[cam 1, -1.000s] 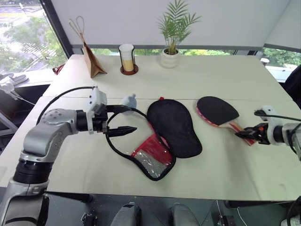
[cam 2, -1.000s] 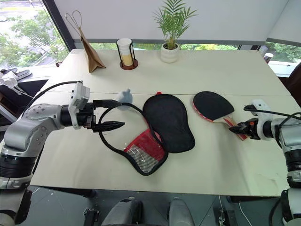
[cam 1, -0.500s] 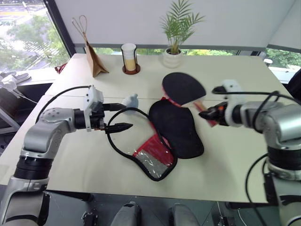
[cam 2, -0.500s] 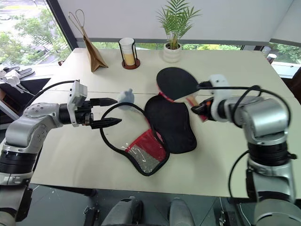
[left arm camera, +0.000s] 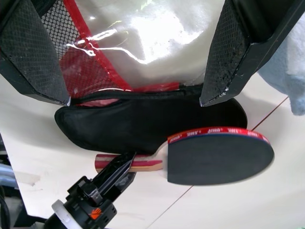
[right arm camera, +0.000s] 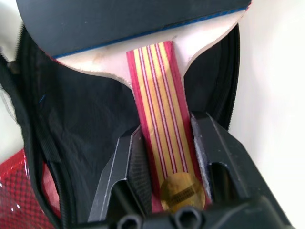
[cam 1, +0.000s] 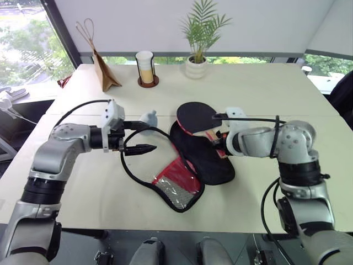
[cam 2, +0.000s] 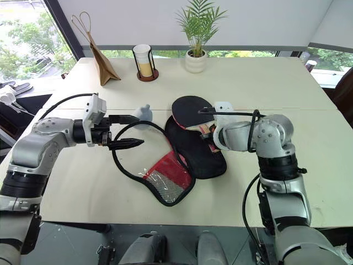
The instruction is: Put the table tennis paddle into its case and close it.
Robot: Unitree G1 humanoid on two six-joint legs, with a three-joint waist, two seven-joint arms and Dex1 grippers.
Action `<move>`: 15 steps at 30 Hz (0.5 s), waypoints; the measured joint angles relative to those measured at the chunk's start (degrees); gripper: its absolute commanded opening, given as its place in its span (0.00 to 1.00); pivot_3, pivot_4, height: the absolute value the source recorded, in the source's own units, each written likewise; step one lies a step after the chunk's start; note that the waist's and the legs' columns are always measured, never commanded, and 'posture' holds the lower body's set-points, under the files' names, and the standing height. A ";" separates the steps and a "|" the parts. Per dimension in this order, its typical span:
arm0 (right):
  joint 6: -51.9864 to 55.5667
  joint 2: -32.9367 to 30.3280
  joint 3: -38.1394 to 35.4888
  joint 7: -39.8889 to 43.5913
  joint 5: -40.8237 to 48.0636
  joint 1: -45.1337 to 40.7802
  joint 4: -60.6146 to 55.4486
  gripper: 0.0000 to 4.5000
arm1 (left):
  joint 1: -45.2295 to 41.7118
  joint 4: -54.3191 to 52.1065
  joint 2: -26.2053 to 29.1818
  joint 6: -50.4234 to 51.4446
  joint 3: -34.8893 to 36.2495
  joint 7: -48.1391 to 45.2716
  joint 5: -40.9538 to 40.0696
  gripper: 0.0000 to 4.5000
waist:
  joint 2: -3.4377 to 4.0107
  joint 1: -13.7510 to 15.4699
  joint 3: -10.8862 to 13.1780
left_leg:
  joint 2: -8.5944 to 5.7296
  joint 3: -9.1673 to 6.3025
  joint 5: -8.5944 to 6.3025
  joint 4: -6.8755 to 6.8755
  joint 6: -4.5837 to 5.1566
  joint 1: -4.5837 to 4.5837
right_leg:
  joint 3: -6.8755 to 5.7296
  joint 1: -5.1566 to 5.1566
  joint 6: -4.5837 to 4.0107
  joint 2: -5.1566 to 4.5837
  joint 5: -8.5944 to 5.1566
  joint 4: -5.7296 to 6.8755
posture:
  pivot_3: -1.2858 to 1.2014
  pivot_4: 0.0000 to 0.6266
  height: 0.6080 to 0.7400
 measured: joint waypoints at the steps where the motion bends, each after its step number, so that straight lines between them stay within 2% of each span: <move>1: -1.19 -1.41 2.00 -5.85 7.00 -0.84 2.08 0.20 | -0.15 0.11 -0.08 0.00 -0.05 -0.04 0.06 1.00 | 0.00 -0.01 0.00 | 0.00 0.00 0.00 0.00 0.00 0.00 | -0.01 0.00 0.00 0.00 0.00 -0.01 | 0.52 0.24 1.00; 3: -6.02 -5.92 8.22 -16.68 22.16 -1.51 3.27 0.20 | -0.20 0.21 -0.12 -0.02 -0.03 -0.08 0.09 1.00 | 0.00 -0.02 0.00 | 0.00 -0.02 0.00 0.00 0.01 0.00 | -0.05 0.03 0.00 -0.03 0.00 -0.06 | 0.52 0.24 1.00; 5: -10.70 -7.65 12.20 -23.27 30.86 -1.72 3.03 0.20 | -0.20 0.35 -0.20 -0.05 -0.04 -0.05 0.18 1.00 | 0.00 -0.35 0.00 | 0.01 -0.01 0.00 -0.01 0.02 0.00 | -0.06 0.09 0.00 0.01 0.00 -0.13 | 0.52 0.24 1.00; 12: -15.24 -7.11 14.99 -26.61 34.31 -0.56 0.71 0.20 | -1.30 1.08 -1.18 -0.09 -0.30 -0.07 0.70 1.00 | 0.00 -1.30 0.00 | 0.04 -0.02 0.02 -0.01 0.07 0.00 | -0.05 0.10 0.00 0.09 0.00 -0.09 | 0.52 0.24 1.00; 15: -16.96 -4.60 14.75 -29.64 34.34 0.43 0.54 0.20 | -2.24 2.15 -1.25 -0.17 -0.37 -0.13 1.36 1.00 | 0.00 -1.40 0.00 | 0.07 -0.03 0.02 -0.02 0.07 0.00 | -0.05 0.09 0.00 0.10 0.00 -0.09 | 0.52 0.24 1.00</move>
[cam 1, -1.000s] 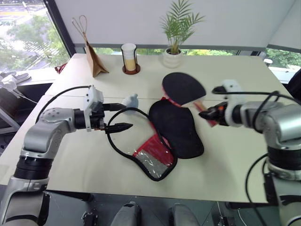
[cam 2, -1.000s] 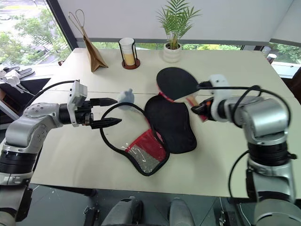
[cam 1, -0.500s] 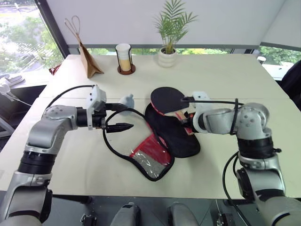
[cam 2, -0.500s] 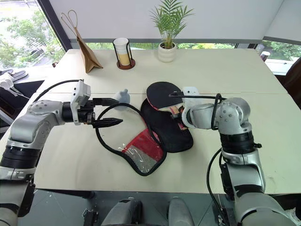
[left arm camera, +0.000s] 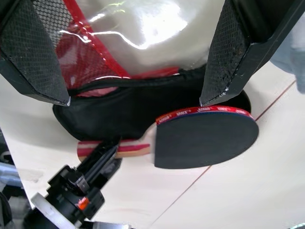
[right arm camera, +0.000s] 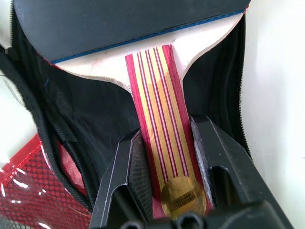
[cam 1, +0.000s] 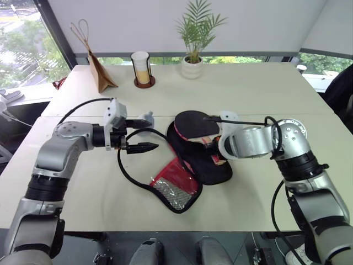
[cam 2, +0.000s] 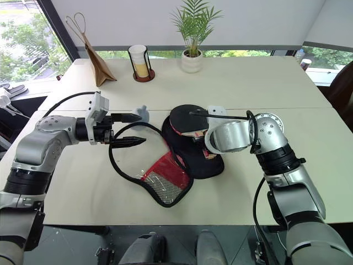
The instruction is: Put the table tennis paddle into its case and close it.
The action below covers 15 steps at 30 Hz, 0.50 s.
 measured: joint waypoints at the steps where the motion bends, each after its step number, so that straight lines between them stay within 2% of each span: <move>1: -0.57 0.88 -0.28 -1.04 0.01 0.56 -0.08 0.20 | -0.12 0.02 -0.03 -0.01 -0.01 -0.01 0.02 1.00 | 0.00 -0.01 0.00 | 0.01 0.00 0.00 0.00 0.00 0.00 | 0.00 0.00 0.00 0.00 0.00 0.00 | 0.52 0.24 1.00; 5: -1.96 4.14 -1.73 -5.30 0.00 2.30 -0.67 0.20 | -0.16 0.02 -0.03 -0.01 -0.02 -0.09 0.07 1.00 | 0.00 0.13 0.00 | 0.00 -0.03 0.00 0.02 0.00 0.00 | 0.01 0.03 0.00 -0.02 0.00 0.00 | 0.52 0.24 1.00; 10: -2.03 5.36 -2.22 -7.51 0.00 4.53 -2.45 0.20 | -0.16 0.01 -0.04 0.00 -0.02 -0.02 0.23 1.00 | -0.01 0.12 0.00 | -0.01 -0.07 0.00 0.02 0.00 0.00 | 0.00 0.04 0.00 -0.01 0.00 0.00 | 0.52 0.24 1.00; 15: 1.01 0.47 -0.34 -1.85 0.00 4.24 -2.41 0.20 | -0.16 0.01 -0.03 0.01 -0.02 0.01 0.32 1.00 | -0.01 0.12 0.00 | -0.02 -0.07 0.00 0.02 0.00 0.00 | 0.00 0.06 0.00 0.00 0.00 -0.02 | 0.52 0.24 1.00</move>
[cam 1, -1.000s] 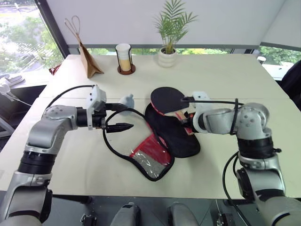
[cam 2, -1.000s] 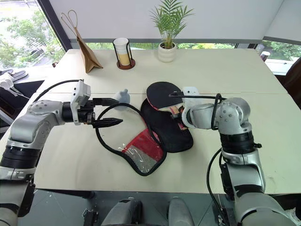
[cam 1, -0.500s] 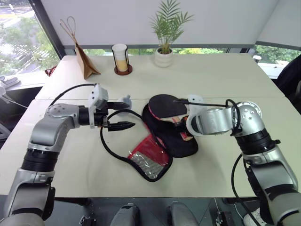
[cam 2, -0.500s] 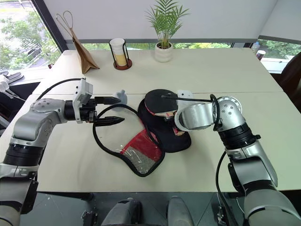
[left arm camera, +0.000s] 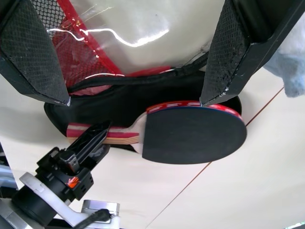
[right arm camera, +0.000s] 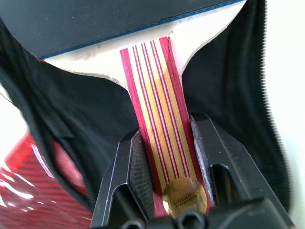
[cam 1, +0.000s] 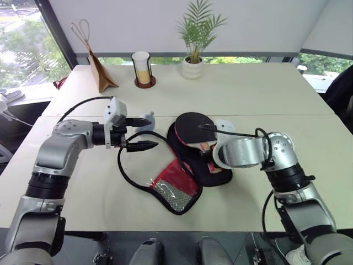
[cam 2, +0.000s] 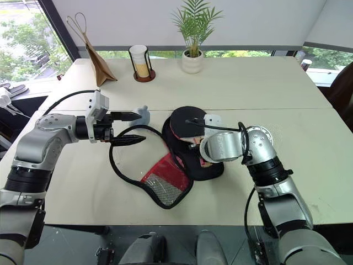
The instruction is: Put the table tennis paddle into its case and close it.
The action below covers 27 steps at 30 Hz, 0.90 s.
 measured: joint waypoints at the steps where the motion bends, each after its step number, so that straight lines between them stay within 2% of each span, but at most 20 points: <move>1: 0.51 -1.14 0.57 1.38 0.00 -0.38 0.00 0.20 | 0.00 0.00 0.00 0.00 0.00 0.00 0.02 1.00 | 0.00 -0.03 0.00 | 0.00 0.00 0.00 0.00 0.00 0.00 | 0.00 -0.01 0.00 0.00 0.00 0.00 | 0.52 0.24 1.00; 11: 2.76 -12.61 9.00 16.97 -0.10 -5.61 0.04 0.20 | -0.02 0.03 -0.11 -0.44 -0.01 0.02 0.76 1.00 | 0.00 -0.03 0.00 | 0.02 0.01 -0.01 -0.02 0.02 0.00 | 0.02 0.00 0.00 -0.01 0.00 -0.06 | 0.52 0.24 1.00; 15: 3.44 -15.39 12.71 22.11 -0.12 -8.64 -0.20 0.20 | -0.69 0.54 -0.49 -0.74 -0.02 -0.10 0.90 1.00 | 0.00 -0.02 0.00 | 0.03 0.01 -0.01 -0.02 0.02 0.00 | 0.02 -0.01 0.00 -0.01 0.00 -0.09 | 0.52 0.24 1.00; 21: 3.36 -18.24 17.13 24.46 -0.05 -12.39 -2.00 0.20 | -1.54 1.61 -0.54 -1.08 -0.07 -0.76 1.11 1.00 | 0.00 0.07 0.00 | 0.03 0.01 -0.02 -0.03 0.02 0.00 | 0.03 -0.02 0.00 -0.04 0.00 -0.11 | 0.52 0.24 1.00; 27: 3.27 -19.20 18.00 26.21 0.01 -14.78 -1.96 0.20 | -1.78 2.09 -0.74 -1.16 -0.09 -1.19 1.67 1.00 | 0.00 0.35 0.00 | 0.02 0.01 -0.02 -0.02 0.03 -0.02 | 0.02 -0.02 0.00 -0.07 0.00 -0.12 | 0.52 0.24 1.00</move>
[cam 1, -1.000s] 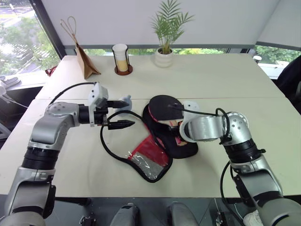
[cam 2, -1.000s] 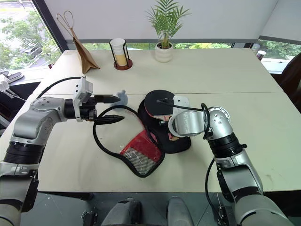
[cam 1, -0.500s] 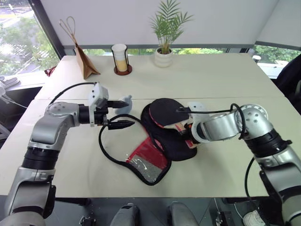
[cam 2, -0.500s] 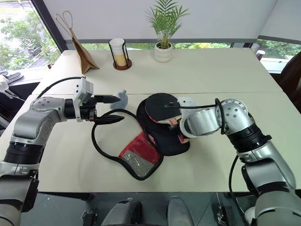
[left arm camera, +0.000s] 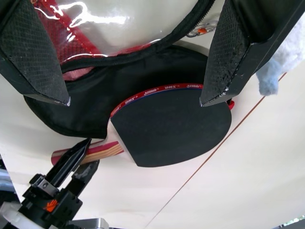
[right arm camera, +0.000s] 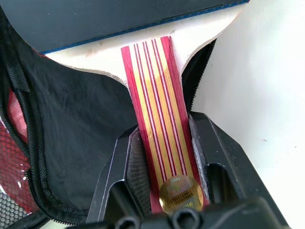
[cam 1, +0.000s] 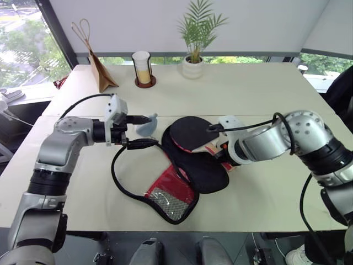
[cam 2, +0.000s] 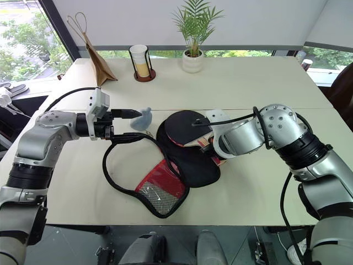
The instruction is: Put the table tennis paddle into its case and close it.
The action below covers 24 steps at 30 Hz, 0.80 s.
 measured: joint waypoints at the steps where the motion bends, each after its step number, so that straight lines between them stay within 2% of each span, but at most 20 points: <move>1: 0.01 -0.05 0.00 0.50 0.00 -0.55 0.11 0.20 | 0.00 0.07 -0.11 -0.01 0.00 -0.03 0.09 1.00 | 0.00 0.05 0.00 | 0.00 0.00 0.00 0.00 0.00 0.00 | 0.00 -0.01 0.00 0.00 0.00 0.00 | 0.52 0.24 1.00; 15: 0.58 -5.21 2.22 10.92 0.10 -1.96 -1.51 0.20 | -1.58 1.88 -1.27 -0.91 -0.95 -0.90 0.59 1.00 | -0.01 1.16 0.00 | 0.00 0.00 -0.01 0.01 0.02 -0.05 | -0.01 -0.01 0.00 -0.02 0.00 -0.07 | 0.52 0.24 1.00; 24: -1.28 -6.99 4.04 12.14 0.10 1.14 -4.11 0.20 | -2.57 3.00 -1.81 -1.11 -1.86 -1.78 1.00 1.00 | -0.01 1.10 0.01 | 0.00 0.00 -0.01 0.01 0.02 -0.06 | -0.01 -0.02 0.00 -0.03 0.00 -0.07 | 0.52 0.24 1.00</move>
